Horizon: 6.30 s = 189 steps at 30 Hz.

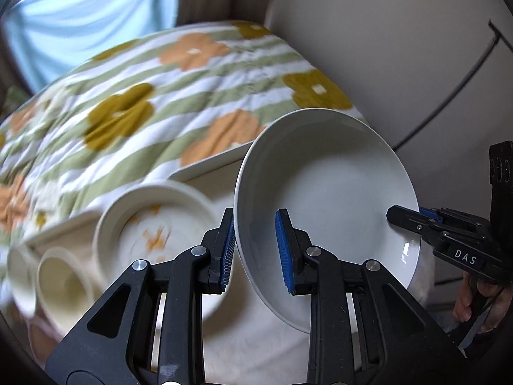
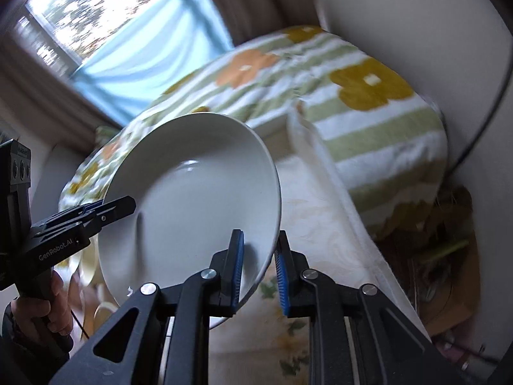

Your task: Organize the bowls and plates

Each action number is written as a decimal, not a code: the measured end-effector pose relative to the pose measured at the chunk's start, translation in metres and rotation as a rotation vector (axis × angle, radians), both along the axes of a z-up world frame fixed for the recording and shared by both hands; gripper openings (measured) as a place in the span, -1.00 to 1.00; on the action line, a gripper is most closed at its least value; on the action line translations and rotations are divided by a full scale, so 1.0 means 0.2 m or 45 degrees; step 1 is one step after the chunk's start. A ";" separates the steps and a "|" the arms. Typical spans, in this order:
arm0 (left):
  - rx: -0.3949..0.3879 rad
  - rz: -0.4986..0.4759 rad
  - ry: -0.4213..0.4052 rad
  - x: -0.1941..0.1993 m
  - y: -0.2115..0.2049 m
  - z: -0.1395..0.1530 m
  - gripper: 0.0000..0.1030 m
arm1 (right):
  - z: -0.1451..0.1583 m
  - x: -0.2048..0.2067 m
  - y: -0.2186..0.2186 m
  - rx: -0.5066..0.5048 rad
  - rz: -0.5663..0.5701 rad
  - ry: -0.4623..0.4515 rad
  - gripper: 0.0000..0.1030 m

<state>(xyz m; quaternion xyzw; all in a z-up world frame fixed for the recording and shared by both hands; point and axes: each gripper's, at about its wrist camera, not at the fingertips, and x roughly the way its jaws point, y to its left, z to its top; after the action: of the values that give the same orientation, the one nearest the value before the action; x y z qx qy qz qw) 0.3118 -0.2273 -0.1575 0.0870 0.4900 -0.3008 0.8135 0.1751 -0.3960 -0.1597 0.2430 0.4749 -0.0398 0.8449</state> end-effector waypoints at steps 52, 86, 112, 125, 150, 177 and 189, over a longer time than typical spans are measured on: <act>0.282 0.500 0.099 -0.75 1.23 -0.57 -0.57 | -0.30 -0.16 1.28 -0.216 0.637 0.179 -0.66; 0.449 0.536 -0.020 -0.77 1.25 -0.51 -0.57 | -0.33 -0.19 1.44 -0.446 0.753 0.156 -0.66; 0.233 0.560 -0.265 -0.78 1.24 0.04 -0.56 | -0.02 -0.22 1.17 -0.228 0.553 0.022 -0.66; -0.023 0.566 -0.216 -0.53 1.01 0.19 0.99 | 0.30 -0.11 0.79 -0.245 0.372 -0.172 0.91; -0.048 1.134 0.270 0.00 0.67 -0.61 0.01 | -0.46 0.92 0.54 -0.036 1.114 0.116 0.05; 0.053 1.112 0.209 0.07 0.61 -0.60 -0.62 | -0.53 0.93 0.58 0.016 1.255 0.033 -0.74; 0.002 0.971 0.090 -0.12 0.59 -0.24 -0.62 | -0.21 0.72 0.51 0.008 1.132 -0.048 -0.74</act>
<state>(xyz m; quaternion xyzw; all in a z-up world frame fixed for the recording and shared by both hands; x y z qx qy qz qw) 0.2875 -0.1084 -0.2060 -0.1114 0.5152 0.0210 0.8495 0.3181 -0.2937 -0.2023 0.0183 0.5179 0.3332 0.7877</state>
